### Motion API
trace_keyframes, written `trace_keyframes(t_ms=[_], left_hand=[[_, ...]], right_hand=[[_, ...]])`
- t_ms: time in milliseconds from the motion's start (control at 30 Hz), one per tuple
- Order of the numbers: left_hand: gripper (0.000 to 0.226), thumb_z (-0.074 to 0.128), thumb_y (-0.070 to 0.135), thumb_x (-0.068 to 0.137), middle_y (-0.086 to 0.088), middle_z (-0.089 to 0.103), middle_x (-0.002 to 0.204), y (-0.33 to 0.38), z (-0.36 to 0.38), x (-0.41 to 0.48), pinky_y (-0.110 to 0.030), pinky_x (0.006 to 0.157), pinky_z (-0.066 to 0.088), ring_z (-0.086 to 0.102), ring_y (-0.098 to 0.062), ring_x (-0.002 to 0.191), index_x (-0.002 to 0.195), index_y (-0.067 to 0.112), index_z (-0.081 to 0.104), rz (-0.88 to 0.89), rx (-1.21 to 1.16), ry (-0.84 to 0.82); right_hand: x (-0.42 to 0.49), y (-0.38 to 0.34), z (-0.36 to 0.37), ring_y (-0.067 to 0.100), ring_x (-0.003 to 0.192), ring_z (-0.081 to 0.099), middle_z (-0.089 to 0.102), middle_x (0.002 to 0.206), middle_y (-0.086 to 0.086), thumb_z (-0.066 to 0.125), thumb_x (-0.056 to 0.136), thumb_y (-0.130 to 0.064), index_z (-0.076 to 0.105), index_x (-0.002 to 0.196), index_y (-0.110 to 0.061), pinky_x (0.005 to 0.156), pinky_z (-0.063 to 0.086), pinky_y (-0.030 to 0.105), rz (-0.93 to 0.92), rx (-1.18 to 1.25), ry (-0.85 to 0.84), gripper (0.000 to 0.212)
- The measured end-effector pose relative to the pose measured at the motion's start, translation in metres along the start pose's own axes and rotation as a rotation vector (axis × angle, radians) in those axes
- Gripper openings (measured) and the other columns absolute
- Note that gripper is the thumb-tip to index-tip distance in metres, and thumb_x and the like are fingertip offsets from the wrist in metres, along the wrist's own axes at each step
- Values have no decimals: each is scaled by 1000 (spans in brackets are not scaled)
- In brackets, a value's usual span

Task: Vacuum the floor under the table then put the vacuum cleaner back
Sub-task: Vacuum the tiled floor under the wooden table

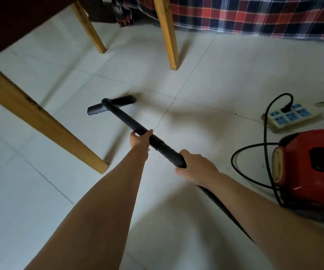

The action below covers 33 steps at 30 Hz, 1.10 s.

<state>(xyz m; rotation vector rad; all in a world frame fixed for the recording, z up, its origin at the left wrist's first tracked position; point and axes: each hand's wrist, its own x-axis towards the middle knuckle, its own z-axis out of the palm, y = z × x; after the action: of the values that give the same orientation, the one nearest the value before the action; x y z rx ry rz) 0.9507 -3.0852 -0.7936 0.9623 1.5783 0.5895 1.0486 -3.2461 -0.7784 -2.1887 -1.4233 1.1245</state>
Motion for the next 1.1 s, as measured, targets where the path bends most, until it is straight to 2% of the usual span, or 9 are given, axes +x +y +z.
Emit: trace_keyframes(t_ms=[133,233,367,433,600,733,833,1100], left_hand=[[68,67,12,85,-9,58,108,-18,2,-7,-34,75,47,56,-19,70,143,17,33,-10,-128,78],[69,66,13,85,-8,58,109,-31,4,-7,-32,74,46,58,-23,81,144,19,32,-15,-141,59],[70,67,13,85,-8,60,111,-34,1,-4,-32,72,45,58,-22,74,144,20,30,-15,-152,38],[71,68,14,85,-8,61,114,-36,-1,-2,-33,69,46,59,-23,77,144,19,30,-15,-149,19],[69,66,15,86,-6,54,106,-36,-5,-1,-33,73,46,57,-20,74,144,15,29,-3,-135,-7],[63,66,15,86,-8,56,107,-38,-13,-4,-35,69,47,60,-26,88,138,13,31,-24,-119,-29],[53,66,12,83,-12,61,117,-43,-20,-4,-40,87,50,63,-30,103,129,9,40,-40,-122,-7],[49,65,10,84,-13,61,115,-45,-37,0,-38,83,50,62,-31,105,127,7,42,-48,-141,41]], right_hand=[[-2,8,12,24,72,56,59,90,5,51,87,-29,43,111,-16,58,38,29,12,-65,19,28],[-2,15,23,23,74,54,56,92,4,52,87,-25,44,114,-15,60,38,29,28,-94,45,29],[-4,12,30,23,74,52,52,92,2,51,88,-24,43,115,-15,60,37,30,55,-154,118,29],[-3,8,32,24,75,51,50,90,2,51,87,-24,43,113,-14,62,37,31,68,-188,143,30],[-6,4,42,24,71,49,49,85,0,49,86,-25,42,107,-14,61,35,30,57,-302,271,25],[-10,4,48,23,70,48,56,91,1,49,89,-35,41,112,-17,62,35,29,18,-408,317,30],[-11,6,51,22,68,49,55,85,-1,49,90,-34,44,112,-18,60,36,28,-13,-461,350,27],[-3,1,56,21,68,51,51,81,-4,46,90,-32,46,114,-20,57,34,27,-91,-502,337,26]])
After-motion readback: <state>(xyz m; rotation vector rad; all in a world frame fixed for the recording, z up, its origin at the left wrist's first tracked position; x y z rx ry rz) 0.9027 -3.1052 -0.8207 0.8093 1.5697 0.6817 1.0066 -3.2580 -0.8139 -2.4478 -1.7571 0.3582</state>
